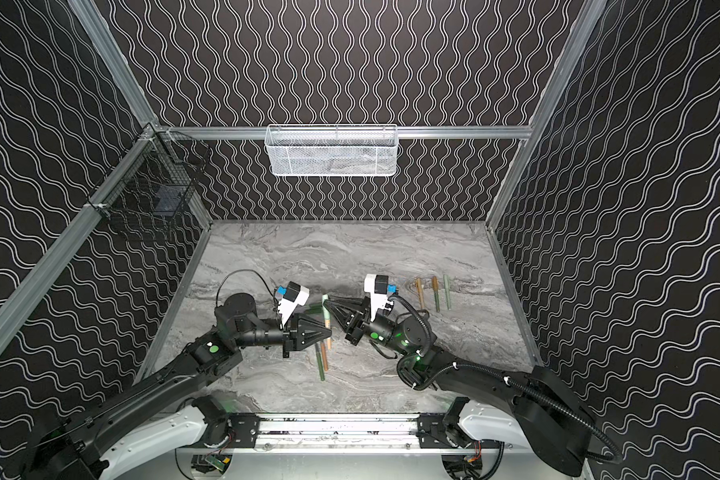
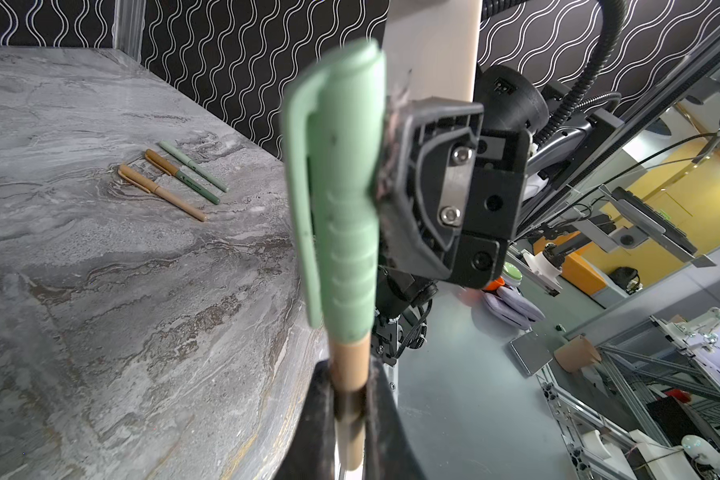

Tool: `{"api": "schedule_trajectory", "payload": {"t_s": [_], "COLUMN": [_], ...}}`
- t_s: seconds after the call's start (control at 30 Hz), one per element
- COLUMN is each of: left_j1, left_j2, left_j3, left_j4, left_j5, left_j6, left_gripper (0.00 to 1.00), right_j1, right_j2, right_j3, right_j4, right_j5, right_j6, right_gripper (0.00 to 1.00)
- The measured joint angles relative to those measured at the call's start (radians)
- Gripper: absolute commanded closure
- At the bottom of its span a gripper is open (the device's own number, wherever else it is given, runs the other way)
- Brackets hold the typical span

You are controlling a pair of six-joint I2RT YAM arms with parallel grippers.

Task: Insert the pens into the pen caps
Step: 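Press the green cap further down with the right gripper while the left holds the pen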

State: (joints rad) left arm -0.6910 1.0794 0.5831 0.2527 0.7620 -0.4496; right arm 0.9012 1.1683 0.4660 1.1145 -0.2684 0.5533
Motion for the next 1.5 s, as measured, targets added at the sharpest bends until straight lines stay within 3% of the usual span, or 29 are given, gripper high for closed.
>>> {"api": "schedule_trajectory", "payload": {"t_s": [0.23, 0.57, 0.77, 1.13, 1.5], "left_j1": [0.001, 0.005, 0.003, -0.002, -0.003], "left_j2": [0.0, 0.015, 0.021, 0.019, 0.011], "left_j3": [0.0, 0.011, 0.011, 0.011, 0.027], "left_j4": [-0.002, 0.053, 0.054, 0.045, -0.008], "left_j5": [0.003, -0.018, -0.017, -0.016, -0.028], "left_j6": [0.005, 0.012, 0.012, 0.031, 0.041], "left_gripper": [1.0, 1.0, 1.0, 1.0, 1.0], "right_j1": [0.001, 0.002, -0.001, -0.031, -0.032], "right_j2": [-0.015, -0.074, -0.081, -0.047, -0.06], "right_j3": [0.006, 0.118, 0.192, 0.296, 0.301], "right_j4": [-0.024, -0.283, -0.424, -0.614, -0.661], "right_j5": [-0.002, -0.011, -0.011, -0.07, -0.098], "right_j6": [0.005, -0.018, -0.068, -0.145, -0.128], "right_gripper": [0.82, 0.66, 0.65, 0.85, 1.0]}}
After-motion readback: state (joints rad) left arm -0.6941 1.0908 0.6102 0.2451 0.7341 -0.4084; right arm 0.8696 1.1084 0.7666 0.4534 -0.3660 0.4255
